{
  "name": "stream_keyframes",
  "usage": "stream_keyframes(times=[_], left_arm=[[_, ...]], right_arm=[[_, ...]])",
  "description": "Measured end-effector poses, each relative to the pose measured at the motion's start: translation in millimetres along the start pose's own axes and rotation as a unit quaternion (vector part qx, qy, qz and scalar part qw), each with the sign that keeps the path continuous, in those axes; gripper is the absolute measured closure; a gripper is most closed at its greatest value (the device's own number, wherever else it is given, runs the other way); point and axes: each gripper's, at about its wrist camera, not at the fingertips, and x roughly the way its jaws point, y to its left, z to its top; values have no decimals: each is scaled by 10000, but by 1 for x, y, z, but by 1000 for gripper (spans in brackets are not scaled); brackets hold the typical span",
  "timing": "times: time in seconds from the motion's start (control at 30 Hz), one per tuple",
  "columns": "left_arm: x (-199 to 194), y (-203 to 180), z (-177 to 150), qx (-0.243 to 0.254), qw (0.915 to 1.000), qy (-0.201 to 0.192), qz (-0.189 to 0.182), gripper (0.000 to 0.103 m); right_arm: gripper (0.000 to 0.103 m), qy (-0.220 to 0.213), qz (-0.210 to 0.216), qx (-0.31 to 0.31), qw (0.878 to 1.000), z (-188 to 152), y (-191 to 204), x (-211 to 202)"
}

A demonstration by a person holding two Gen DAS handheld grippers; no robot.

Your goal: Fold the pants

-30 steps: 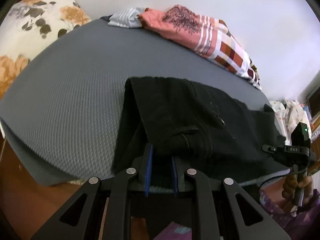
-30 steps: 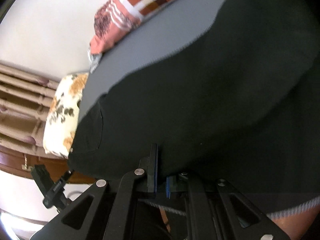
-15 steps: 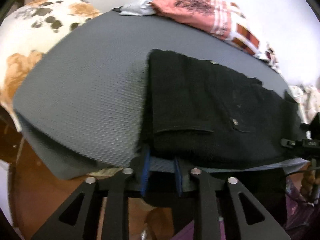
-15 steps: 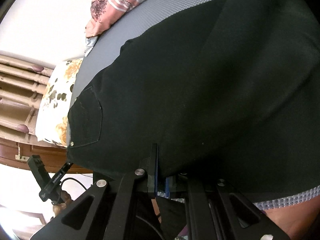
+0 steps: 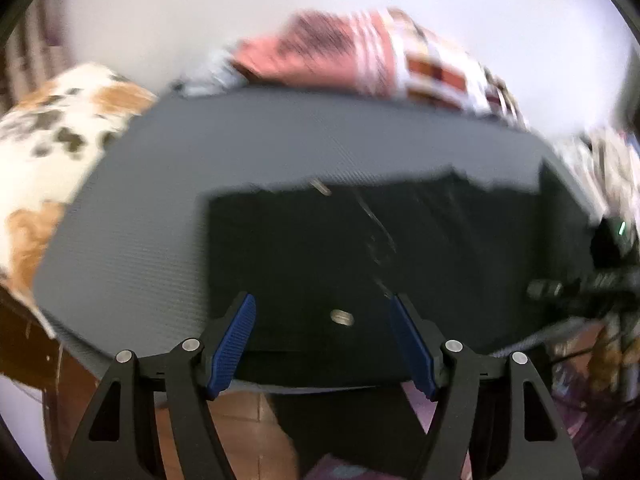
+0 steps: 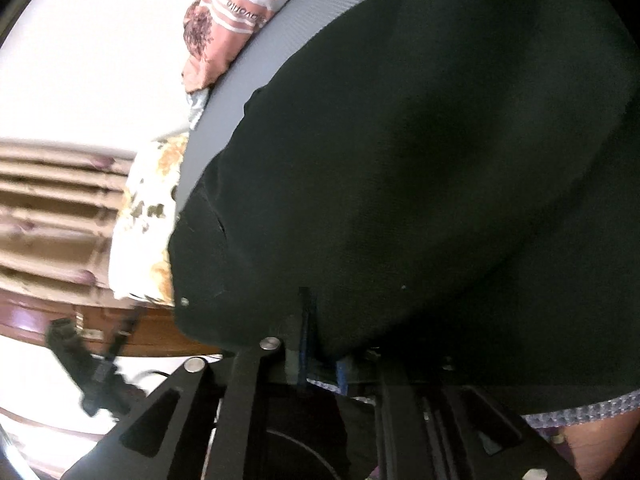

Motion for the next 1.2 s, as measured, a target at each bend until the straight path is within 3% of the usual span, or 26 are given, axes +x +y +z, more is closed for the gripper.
stream_keyframes(times=[0.17, 0.27, 0.4, 0.47, 0.53, 0.6, 0.7, 0.8, 0.9, 1.07, 1.2], left_arm=[[37, -13, -10, -76, 9993, 344, -96, 35], [44, -24, -10, -65, 9992, 392, -12, 35], [47, -24, -11, -167, 9989, 438, -10, 35], [48, -20, -13, -221, 9987, 458, -56, 35], [49, -19, -14, -197, 9987, 461, -14, 35], [49, -19, -14, -177, 9988, 449, 5, 35], [49, -19, -14, -161, 9989, 435, -21, 35], [49, -19, -16, -92, 9991, 421, -6, 35], [49, -20, -17, -22, 9992, 408, 14, 35], [46, -16, -18, 4, 9992, 387, -102, 35], [44, -13, -20, 74, 9990, 391, -182, 35]], right_arm=[[71, -588, 117, 105, 9981, 20, -19, -36], [71, -1037, 173, 185, 9943, 52, -40, -62], [71, -1597, -86, 188, 9869, 115, -64, -102], [67, -1628, 3, 298, 9862, 146, -75, -114], [67, -1803, -170, 545, 9819, 174, -86, -130], [67, -1958, 124, 902, 9764, 192, -100, -145], [67, -2316, 141, 1115, 9663, 201, -113, -172], [94, -2571, -173, 828, 9627, 198, -108, -197], [98, -2836, -369, 734, 9554, 180, -110, -221], [99, -3288, -590, 526, 9411, 108, -104, -272], [99, -3164, -893, 865, 9404, 51, -135, -281]])
